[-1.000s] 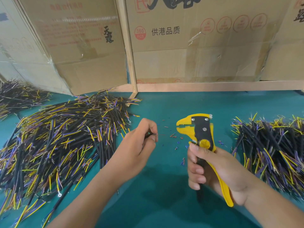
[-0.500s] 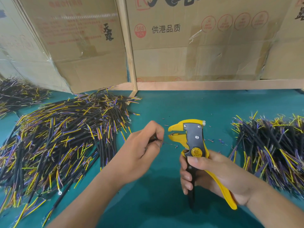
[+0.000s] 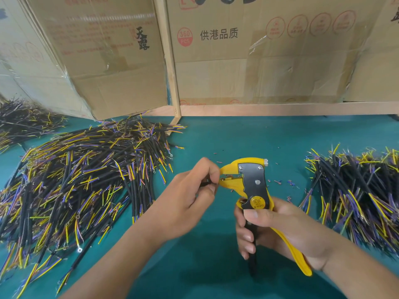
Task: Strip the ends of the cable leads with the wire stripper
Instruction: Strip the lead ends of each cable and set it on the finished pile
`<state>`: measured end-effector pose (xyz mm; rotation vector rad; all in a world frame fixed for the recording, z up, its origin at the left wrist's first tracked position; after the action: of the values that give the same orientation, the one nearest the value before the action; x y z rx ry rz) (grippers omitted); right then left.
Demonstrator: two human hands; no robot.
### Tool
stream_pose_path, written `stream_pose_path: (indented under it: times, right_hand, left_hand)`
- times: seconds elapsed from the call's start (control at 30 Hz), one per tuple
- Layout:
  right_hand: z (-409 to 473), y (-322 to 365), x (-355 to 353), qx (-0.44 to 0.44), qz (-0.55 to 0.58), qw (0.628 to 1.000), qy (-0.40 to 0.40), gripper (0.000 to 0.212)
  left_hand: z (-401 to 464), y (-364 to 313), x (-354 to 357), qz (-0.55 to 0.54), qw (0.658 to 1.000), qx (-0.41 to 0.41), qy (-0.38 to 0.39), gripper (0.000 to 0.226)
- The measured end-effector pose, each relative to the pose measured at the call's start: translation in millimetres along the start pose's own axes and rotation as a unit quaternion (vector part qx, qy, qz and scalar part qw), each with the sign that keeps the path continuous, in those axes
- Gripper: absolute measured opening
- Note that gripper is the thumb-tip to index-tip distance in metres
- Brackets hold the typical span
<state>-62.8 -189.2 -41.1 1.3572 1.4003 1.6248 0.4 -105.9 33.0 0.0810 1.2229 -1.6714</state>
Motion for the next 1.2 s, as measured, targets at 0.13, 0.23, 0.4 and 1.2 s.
stream_pose_path:
  times: [0.13,0.23,0.4,1.2]
  right_hand:
    - [0,-2,-2,0.012,-0.007,1.000,-0.021,0.043]
    - [0,-6,-4,0.030,-0.001,0.998,-0.046,0.045]
    - [-3,-6,-9,0.043,0.001,0.995,-0.093,0.046]
    - [-7,8,-29,0.019,-0.001,0.992,-0.121,0.048]
  left_hand:
    - [0,0,-1,-0.016,1.000,-0.008,-0.001,0.009]
    - [0,1,-2,-0.014,1.000,-0.011,-0.001,0.015]
    - [-1,3,-2,-0.003,1.000,-0.018,-0.002,0.019]
    - [0,13,-12,0.053,0.998,-0.008,-0.038,0.010]
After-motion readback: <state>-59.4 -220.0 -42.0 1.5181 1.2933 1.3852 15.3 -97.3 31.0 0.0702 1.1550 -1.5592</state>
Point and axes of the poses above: each hand's wrist, its own z-axis towards the middle knuckle, its own x-axis out of the palm, y = z × x, the point moved 10 cm from there along z, towards the middle knuckle, and after that the axes turned 4 degrees about -z, right-handed, at the moved point
